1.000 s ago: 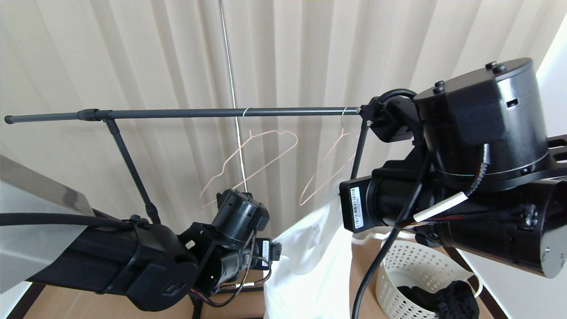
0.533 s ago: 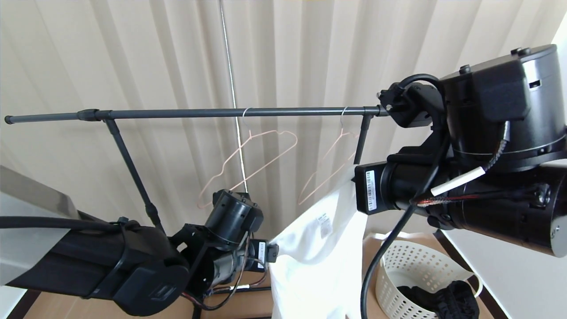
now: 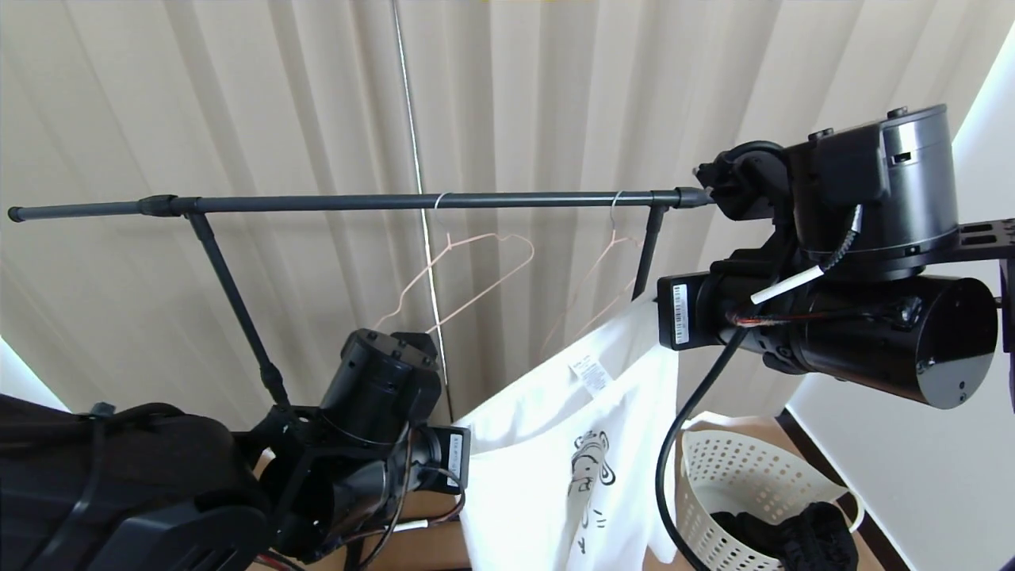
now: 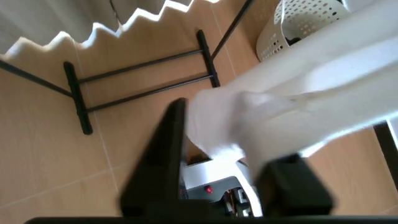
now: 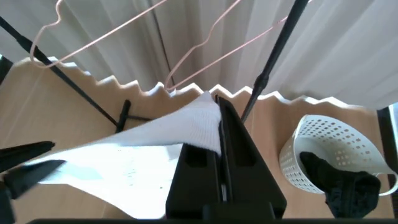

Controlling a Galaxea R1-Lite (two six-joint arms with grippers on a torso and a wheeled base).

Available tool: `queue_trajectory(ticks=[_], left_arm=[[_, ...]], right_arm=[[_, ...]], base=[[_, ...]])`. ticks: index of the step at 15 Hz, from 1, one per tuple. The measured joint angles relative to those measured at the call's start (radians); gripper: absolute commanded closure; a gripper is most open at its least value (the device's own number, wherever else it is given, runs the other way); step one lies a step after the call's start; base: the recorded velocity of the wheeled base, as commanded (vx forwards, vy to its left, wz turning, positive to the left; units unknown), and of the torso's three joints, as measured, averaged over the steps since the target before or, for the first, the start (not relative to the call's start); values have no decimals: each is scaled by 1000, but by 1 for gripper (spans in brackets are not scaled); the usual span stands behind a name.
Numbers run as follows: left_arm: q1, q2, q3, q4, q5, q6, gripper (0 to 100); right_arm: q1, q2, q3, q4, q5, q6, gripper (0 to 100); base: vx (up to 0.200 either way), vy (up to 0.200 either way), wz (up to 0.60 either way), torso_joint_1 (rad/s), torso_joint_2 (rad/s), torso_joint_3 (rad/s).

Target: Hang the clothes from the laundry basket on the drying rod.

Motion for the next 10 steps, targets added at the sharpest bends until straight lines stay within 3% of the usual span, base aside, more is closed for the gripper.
queue_trajectory(ticks=[2,7,10], left_arm=[[0,-40,-8,-1,-4,33,100],[39,-91,-103,1,-81,104,100],[51,-100,-129,1,-91,119,100]], right_arm=[[-3,4,10,-6,1,-48,100],[-20,5,60,-71,33,-453,100],[-26,7,70,-36,40,-509,100]], base=[[0,0,0,0,0,0],[0,0,0,0,0,0],[0,0,0,0,0,0]])
